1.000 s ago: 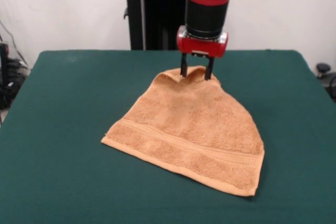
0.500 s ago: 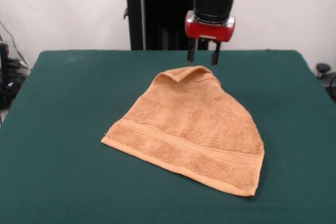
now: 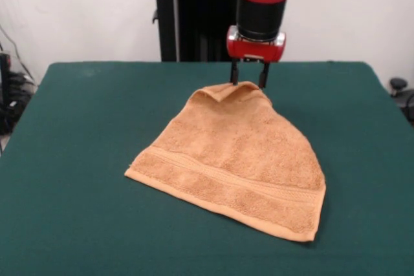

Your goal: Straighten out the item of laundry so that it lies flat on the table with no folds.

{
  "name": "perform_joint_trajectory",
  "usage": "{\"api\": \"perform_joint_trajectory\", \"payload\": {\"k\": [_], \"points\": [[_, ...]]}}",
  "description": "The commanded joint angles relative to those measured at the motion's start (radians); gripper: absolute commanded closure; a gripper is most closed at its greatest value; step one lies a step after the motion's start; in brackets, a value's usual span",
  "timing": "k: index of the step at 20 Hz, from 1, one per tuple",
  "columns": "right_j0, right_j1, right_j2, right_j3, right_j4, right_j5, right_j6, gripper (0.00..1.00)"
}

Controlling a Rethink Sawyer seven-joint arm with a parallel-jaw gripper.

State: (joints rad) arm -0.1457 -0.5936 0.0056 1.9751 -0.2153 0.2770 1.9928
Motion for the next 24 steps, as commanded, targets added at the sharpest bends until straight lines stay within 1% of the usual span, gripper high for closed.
{"api": "perform_joint_trajectory", "payload": {"k": [1,5,9,13,14,16,21,24], "points": [[0.028,0.189,0.017,-0.005,-0.042,-0.187,0.136,0.00],[0.048,0.252,0.004,-0.027,-0.032,-0.265,0.146,0.00],[0.062,0.313,-0.001,-0.062,-0.007,-0.305,0.141,0.00],[0.082,0.321,-0.017,-0.077,-0.003,-0.301,0.129,0.00],[0.081,0.321,-0.017,-0.078,-0.003,-0.289,0.123,1.00],[0.082,0.321,-0.018,-0.082,-0.006,-0.284,0.118,1.00],[0.046,0.324,0.011,-0.079,-0.009,-0.271,0.107,1.00],[0.051,0.322,0.008,-0.079,-0.006,-0.265,0.109,1.00]]}}
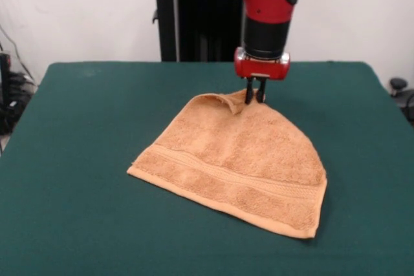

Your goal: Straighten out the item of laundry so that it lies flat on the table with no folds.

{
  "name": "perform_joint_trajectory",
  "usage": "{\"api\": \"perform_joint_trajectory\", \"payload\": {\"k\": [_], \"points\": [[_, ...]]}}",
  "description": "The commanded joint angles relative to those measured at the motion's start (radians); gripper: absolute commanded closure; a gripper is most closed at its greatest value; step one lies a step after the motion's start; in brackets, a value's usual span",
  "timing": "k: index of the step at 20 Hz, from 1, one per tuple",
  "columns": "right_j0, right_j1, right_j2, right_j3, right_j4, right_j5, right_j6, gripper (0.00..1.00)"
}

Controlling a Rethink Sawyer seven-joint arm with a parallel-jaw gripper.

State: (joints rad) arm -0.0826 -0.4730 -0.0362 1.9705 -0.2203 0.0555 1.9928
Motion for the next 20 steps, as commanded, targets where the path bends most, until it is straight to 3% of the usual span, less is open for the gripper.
{"api": "perform_joint_trajectory", "payload": {"k": [1,8,16,20], "points": [[-0.011,0.201,0.051,-0.075,0.001,-0.041,0.109,1.00],[0.000,0.152,0.048,-0.077,0.034,0.096,0.095,1.00],[-0.038,-0.046,0.069,-0.020,0.063,0.355,0.051,1.00],[-0.071,-0.075,0.083,-0.023,0.051,0.408,0.032,1.00]]}}
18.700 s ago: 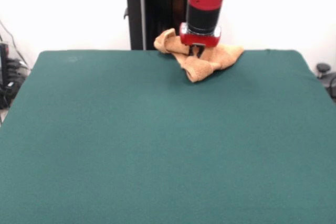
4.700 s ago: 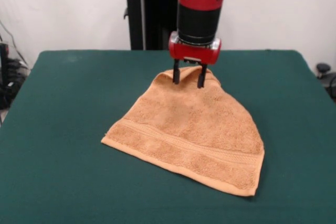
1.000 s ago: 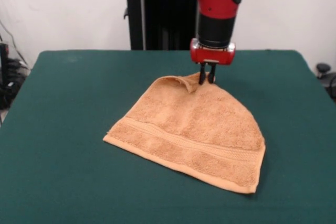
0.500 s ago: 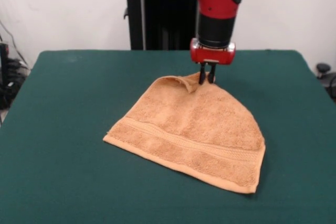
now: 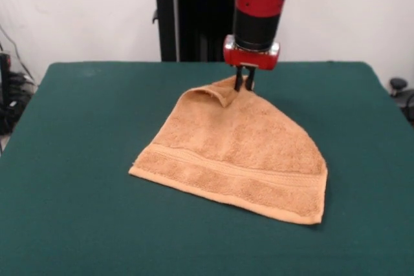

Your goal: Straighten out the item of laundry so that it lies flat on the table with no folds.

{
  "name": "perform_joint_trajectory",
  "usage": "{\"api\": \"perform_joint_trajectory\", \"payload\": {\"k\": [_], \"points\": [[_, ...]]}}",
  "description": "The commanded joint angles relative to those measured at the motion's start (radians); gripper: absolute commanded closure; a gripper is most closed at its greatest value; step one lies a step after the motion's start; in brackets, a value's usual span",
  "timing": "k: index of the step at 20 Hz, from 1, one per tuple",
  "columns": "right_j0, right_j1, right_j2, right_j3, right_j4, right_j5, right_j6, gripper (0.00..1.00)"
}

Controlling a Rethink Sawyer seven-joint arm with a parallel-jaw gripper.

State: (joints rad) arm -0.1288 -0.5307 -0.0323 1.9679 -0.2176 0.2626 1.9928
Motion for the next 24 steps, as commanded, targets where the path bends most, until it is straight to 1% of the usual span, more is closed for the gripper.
{"api": "perform_joint_trajectory", "payload": {"k": [1,6,10,15,18,21,24], "points": [[-0.031,-0.021,0.083,-0.021,0.045,0.209,0.031,1.00],[-0.028,-0.030,0.088,-0.033,0.036,0.232,0.047,1.00],[-0.029,-0.027,0.089,-0.030,0.022,0.216,0.052,1.00],[-0.059,-0.020,0.089,-0.028,-0.012,0.182,0.019,1.00],[-0.120,-0.018,0.095,-0.014,-0.060,0.147,-0.039,1.00],[-0.212,-0.013,0.108,-0.004,-0.125,0.112,-0.109,1.00],[-0.310,-0.015,0.127,0.000,-0.209,0.086,-0.165,1.00]]}}
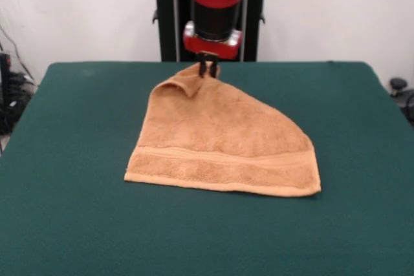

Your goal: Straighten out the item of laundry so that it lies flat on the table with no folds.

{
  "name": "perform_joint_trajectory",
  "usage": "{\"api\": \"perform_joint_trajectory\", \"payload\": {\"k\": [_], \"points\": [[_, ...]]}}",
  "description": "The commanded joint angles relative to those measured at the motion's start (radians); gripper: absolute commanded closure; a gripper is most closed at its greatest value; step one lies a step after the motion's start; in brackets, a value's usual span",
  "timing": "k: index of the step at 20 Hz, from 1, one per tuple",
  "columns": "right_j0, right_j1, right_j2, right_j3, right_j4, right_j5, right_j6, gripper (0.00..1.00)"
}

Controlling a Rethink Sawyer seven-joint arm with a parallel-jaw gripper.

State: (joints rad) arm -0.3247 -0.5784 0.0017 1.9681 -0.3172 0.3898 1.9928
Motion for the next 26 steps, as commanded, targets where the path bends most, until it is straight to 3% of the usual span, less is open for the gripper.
{"api": "perform_joint_trajectory", "payload": {"k": [1,5,13,19,22,26], "points": [[-0.148,0.034,0.105,-0.002,-0.141,-0.046,-0.177,1.00],[-0.260,0.043,0.157,-0.029,-0.241,-0.036,-0.217,1.00],[-0.330,0.065,0.245,-0.104,-0.337,0.014,-0.188,1.00],[-0.332,0.079,0.263,-0.107,-0.354,-0.033,-0.092,1.00],[-0.333,0.078,0.267,-0.077,-0.358,-0.138,-0.017,1.00],[-0.284,0.055,0.241,-0.072,-0.373,-0.117,-0.004,1.00]]}}
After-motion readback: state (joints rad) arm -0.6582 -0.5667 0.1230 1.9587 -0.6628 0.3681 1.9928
